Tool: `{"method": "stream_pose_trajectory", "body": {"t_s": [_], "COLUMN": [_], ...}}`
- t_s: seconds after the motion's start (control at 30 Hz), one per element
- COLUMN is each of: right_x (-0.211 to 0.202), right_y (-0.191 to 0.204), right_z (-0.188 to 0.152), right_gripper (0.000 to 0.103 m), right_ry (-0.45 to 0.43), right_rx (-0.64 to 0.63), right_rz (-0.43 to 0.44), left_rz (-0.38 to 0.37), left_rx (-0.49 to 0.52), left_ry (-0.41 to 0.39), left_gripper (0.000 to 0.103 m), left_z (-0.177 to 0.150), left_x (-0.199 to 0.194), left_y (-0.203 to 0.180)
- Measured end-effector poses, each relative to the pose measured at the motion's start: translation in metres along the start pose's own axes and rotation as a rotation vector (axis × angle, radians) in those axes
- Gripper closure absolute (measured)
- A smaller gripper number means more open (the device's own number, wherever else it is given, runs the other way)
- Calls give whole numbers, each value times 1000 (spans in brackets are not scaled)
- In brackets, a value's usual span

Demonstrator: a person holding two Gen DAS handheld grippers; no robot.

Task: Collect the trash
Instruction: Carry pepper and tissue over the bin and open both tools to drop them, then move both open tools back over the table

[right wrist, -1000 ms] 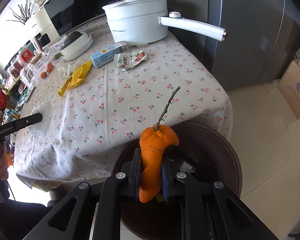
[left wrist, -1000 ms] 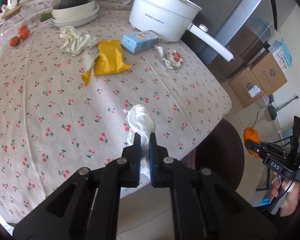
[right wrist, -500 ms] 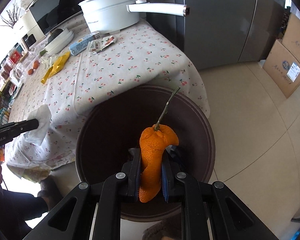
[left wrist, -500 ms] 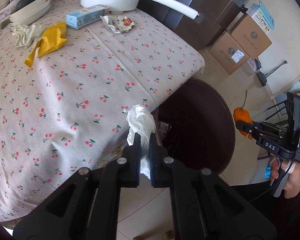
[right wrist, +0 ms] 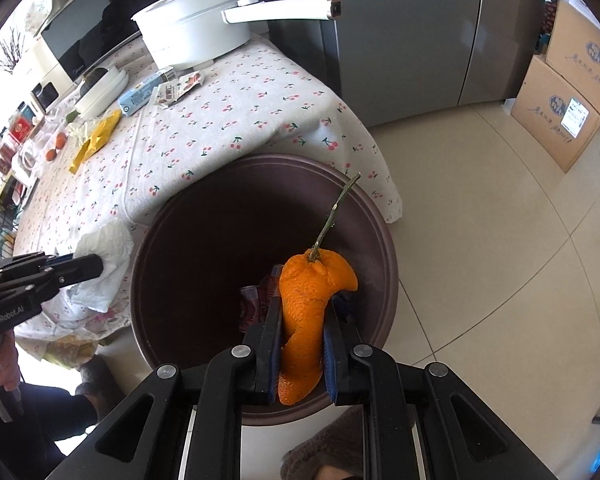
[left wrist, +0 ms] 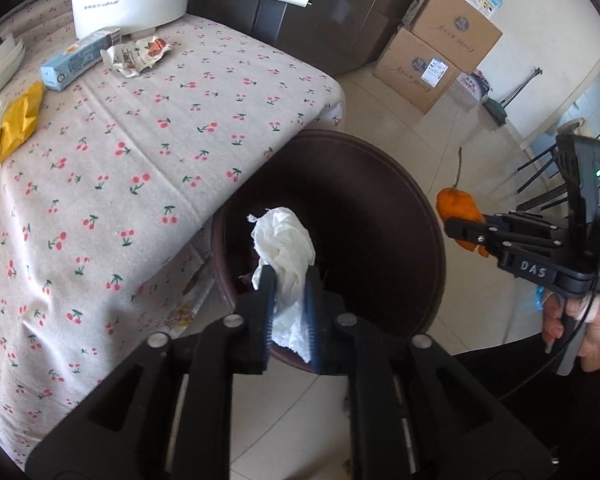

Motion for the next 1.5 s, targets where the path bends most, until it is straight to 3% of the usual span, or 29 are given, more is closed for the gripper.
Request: {"method": "stream_pose_trajectory", "body": {"t_s": [0.03, 0.1, 0.57, 0.6, 0.63, 0.7, 1.5], "right_x": [0, 0, 0, 0, 0, -3, -20], "right_y": [-1, -1, 9, 9, 9, 8, 68], "right_z": [0, 0, 5, 6, 7, 10, 57], "right_gripper": [85, 85, 82, 73, 56, 39, 30], "right_ry": [-1, -2, 1, 5, 11, 1, -44], "right_rx": [2, 5, -1, 6, 16, 43, -6], "right_rz": [0, 0, -12, -21, -23, -16, 12], "left_rz": [51, 102, 133, 136, 139, 146, 214], "left_rx": [14, 20, -68, -72, -77, -93, -252], "left_ry": [-4, -32, -47, -52, -55, -60, -188], "left_gripper": [43, 27, 23, 22, 22, 22, 21], "left_z": [1, 4, -2, -3, -3, -6, -15], "left_x": [0, -2, -24, -27, -29, -34, -116], "left_y": [1, 5, 35, 36, 39, 44, 115]}}
Point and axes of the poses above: each gripper's, at about its wrist camera, not at the fingertips, and x roughly the way its jaws point, y to its left, z to its top, the point moved 6 cm from there along x, roughly the way its jaws point, and after that the axes turned 15 degrees about -z, right-handed, at the moved point
